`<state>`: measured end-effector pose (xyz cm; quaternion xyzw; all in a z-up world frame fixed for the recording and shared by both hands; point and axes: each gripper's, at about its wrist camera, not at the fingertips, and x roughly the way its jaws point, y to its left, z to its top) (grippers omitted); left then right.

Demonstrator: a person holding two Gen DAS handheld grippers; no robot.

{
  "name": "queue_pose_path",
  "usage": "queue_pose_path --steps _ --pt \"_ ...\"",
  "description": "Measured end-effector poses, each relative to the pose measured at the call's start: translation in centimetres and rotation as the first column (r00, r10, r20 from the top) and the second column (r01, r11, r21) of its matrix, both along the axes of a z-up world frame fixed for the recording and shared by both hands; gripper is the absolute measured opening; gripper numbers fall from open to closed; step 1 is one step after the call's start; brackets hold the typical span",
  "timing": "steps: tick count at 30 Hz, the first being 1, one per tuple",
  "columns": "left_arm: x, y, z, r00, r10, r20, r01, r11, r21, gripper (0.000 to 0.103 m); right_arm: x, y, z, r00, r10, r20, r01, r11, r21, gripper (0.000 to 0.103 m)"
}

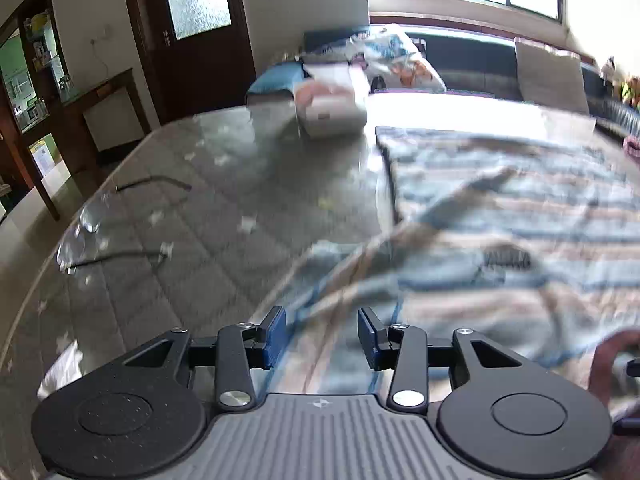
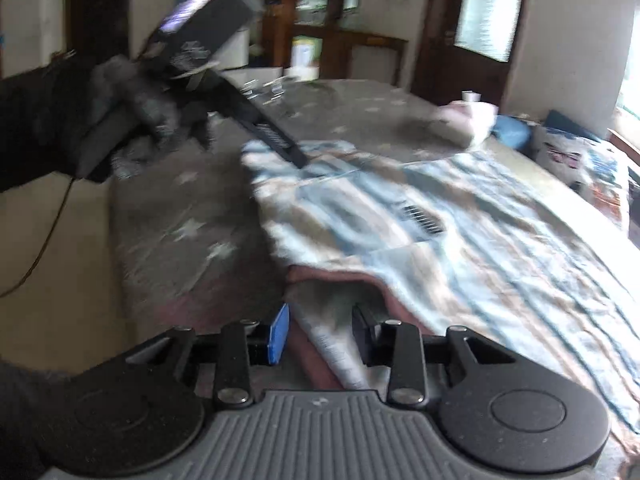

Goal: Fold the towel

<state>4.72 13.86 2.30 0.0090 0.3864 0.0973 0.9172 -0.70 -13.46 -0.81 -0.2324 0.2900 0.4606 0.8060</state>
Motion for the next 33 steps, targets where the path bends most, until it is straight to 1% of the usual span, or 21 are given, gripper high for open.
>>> queue_pose_path --steps 4,7,11,14,16,19,21,24,27,31,33 --pt "3.6 -0.1 1.2 1.000 -0.009 0.021 0.010 0.998 -0.056 0.043 1.5 -0.1 0.0 0.997 -0.061 0.035 0.062 0.998 -0.006 0.032" --pt "7.2 -0.4 1.4 1.000 -0.014 0.023 0.016 0.997 -0.077 0.043 2.4 0.2 -0.5 0.996 -0.066 0.057 0.067 0.998 -0.020 0.032" --pt "11.9 -1.5 0.9 0.999 -0.035 0.008 0.035 0.997 -0.065 0.043 2.7 0.7 -0.9 0.996 -0.031 0.087 0.035 0.999 -0.039 0.032" --pt "14.6 -2.5 0.1 0.998 -0.067 -0.011 0.066 0.997 -0.033 0.043 2.6 0.9 -1.2 0.993 0.014 0.120 -0.007 0.998 -0.054 0.030" --pt "15.9 -3.1 -0.4 0.996 -0.091 -0.027 0.090 0.996 -0.018 0.043 2.5 1.2 -1.3 0.989 0.045 0.141 -0.036 0.997 -0.064 0.028" --pt "17.0 -3.7 -1.3 0.992 -0.114 -0.047 0.115 0.993 0.007 0.043 2.1 1.8 -1.7 0.975 0.112 0.192 -0.096 0.991 -0.092 0.026" --pt "17.5 -3.8 -1.6 0.991 -0.123 -0.058 0.125 0.992 0.019 0.043 2.0 2.0 -2.0 0.967 0.145 0.210 -0.124 0.986 -0.108 0.021" --pt "18.2 -3.8 -2.1 0.988 -0.134 -0.072 0.137 0.990 0.033 0.043 2.1 2.2 -2.3 0.960 0.184 0.210 -0.162 0.980 -0.118 0.012" --pt "18.7 -3.9 -2.7 0.985 -0.155 -0.081 0.159 0.987 0.038 0.042 2.3 2.3 -2.2 0.959 0.199 0.204 -0.178 0.977 -0.114 0.006" --pt "18.9 -4.3 -3.0 0.980 -0.186 -0.067 0.190 0.980 0.066 0.041 2.5 2.0 -1.7 0.962 0.204 0.179 -0.188 0.977 -0.099 0.002" --pt "19.0 -4.4 -3.0 0.978 -0.197 -0.061 0.202 0.975 0.087 0.038 2.4 1.7 -1.5 0.962 0.211 0.176 -0.197 0.976 -0.097 0.002"
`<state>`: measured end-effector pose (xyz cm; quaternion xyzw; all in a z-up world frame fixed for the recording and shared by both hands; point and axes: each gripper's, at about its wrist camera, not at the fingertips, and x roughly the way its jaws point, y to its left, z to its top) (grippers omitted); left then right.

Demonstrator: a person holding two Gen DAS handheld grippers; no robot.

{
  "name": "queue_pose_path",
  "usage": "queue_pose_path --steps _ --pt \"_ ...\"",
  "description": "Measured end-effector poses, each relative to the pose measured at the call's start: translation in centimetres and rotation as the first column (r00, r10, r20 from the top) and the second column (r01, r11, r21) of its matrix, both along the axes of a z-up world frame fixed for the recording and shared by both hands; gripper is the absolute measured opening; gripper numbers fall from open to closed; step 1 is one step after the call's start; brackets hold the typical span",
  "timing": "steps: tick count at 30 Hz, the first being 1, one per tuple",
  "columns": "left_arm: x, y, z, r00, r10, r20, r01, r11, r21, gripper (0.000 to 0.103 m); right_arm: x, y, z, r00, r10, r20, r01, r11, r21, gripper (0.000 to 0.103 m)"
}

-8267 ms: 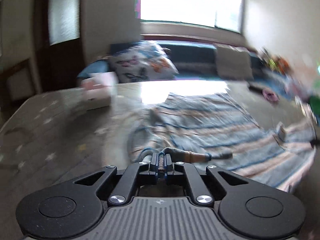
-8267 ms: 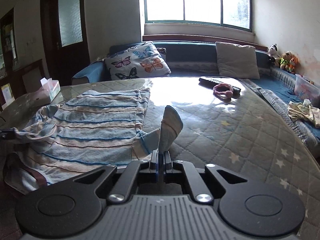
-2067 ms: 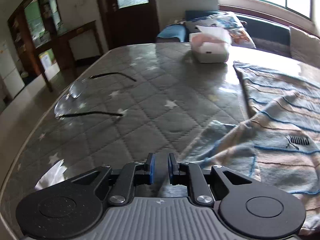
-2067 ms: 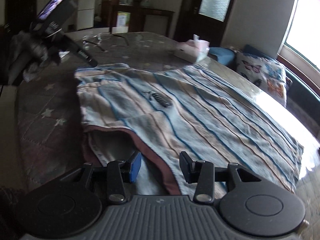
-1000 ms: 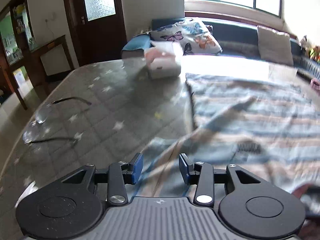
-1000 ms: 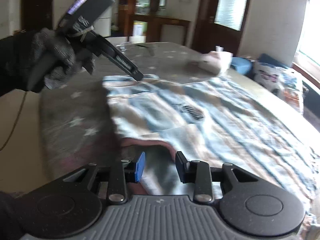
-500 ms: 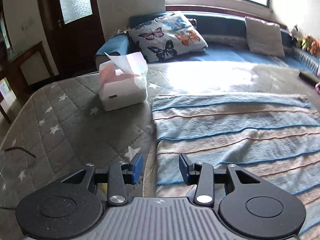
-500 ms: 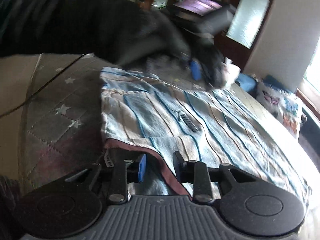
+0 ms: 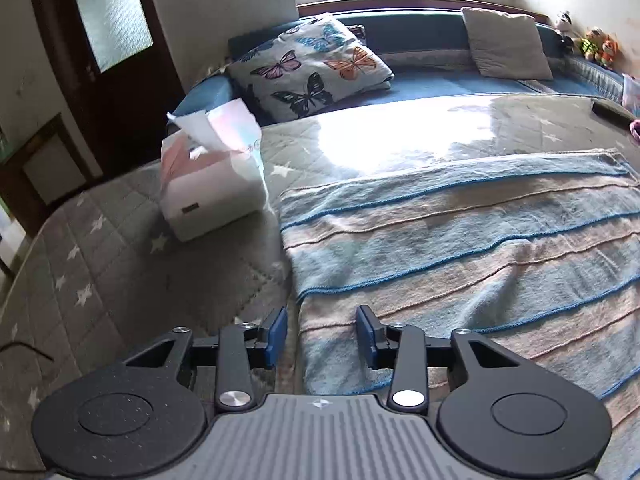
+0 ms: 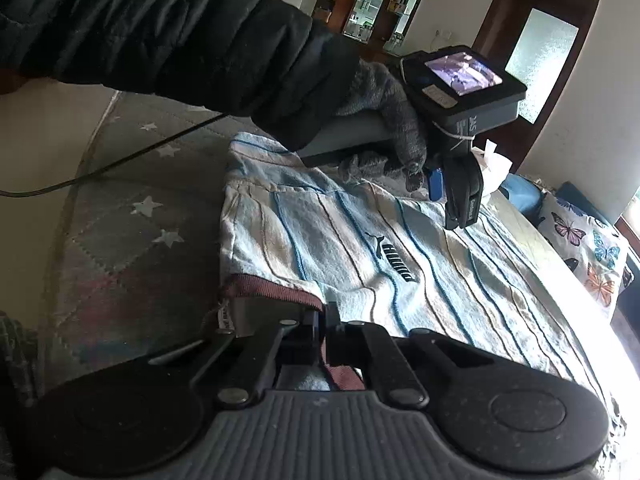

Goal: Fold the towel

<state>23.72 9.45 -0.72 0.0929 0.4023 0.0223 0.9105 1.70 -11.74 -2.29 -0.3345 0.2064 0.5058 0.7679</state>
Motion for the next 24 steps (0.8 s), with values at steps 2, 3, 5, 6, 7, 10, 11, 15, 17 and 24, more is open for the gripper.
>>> queue_pose_path --steps 2,3,5,6,7,10,11,15,17,24 --pt "0.1 0.0 -0.1 1.000 -0.010 0.007 0.010 1.000 0.014 0.035 -0.2 -0.2 0.3 1.000 0.008 -0.003 -0.008 1.000 -0.002 0.002" --pt "0.2 0.1 -0.1 1.000 -0.009 0.008 0.009 1.000 0.018 0.031 -0.3 -0.3 0.5 1.000 0.011 -0.001 -0.011 1.000 -0.002 0.002" --pt "0.4 0.5 -0.3 1.000 -0.004 0.010 0.004 1.000 0.014 0.028 -0.7 -0.6 0.9 1.000 0.021 0.003 -0.021 1.000 0.001 0.002" --pt "0.4 0.7 -0.3 1.000 -0.006 0.013 0.006 1.000 0.001 0.028 -1.0 -0.8 1.1 1.000 0.028 0.006 -0.028 1.000 0.002 0.002" --pt "0.4 0.9 -0.3 1.000 -0.009 0.016 0.009 1.000 -0.003 0.028 -1.3 -1.0 1.3 0.999 0.037 0.008 -0.037 0.999 0.001 0.002" --pt "0.2 0.7 -0.4 0.999 -0.020 0.028 0.020 1.000 0.010 0.028 -2.1 -1.2 1.3 0.998 0.062 0.010 -0.062 0.998 -0.011 0.002" --pt "0.2 0.7 -0.4 0.999 -0.021 0.030 0.021 1.000 0.012 0.028 -2.4 -1.3 1.2 0.998 0.069 0.012 -0.068 0.998 -0.018 0.002" --pt "0.3 0.8 -0.4 0.999 -0.018 0.029 0.018 1.000 0.007 0.028 -2.8 -1.6 0.9 0.997 0.073 0.007 -0.073 0.997 -0.039 0.002" --pt "0.2 0.8 -0.4 0.999 -0.016 0.028 0.016 1.000 0.007 0.030 -2.9 -1.6 0.8 0.998 0.067 0.009 -0.067 0.996 -0.055 0.002" --pt "-1.5 1.8 0.9 0.999 0.004 0.035 -0.003 1.000 -0.027 0.033 -2.9 -2.5 1.6 0.998 0.053 -0.031 -0.054 0.998 -0.031 0.004"
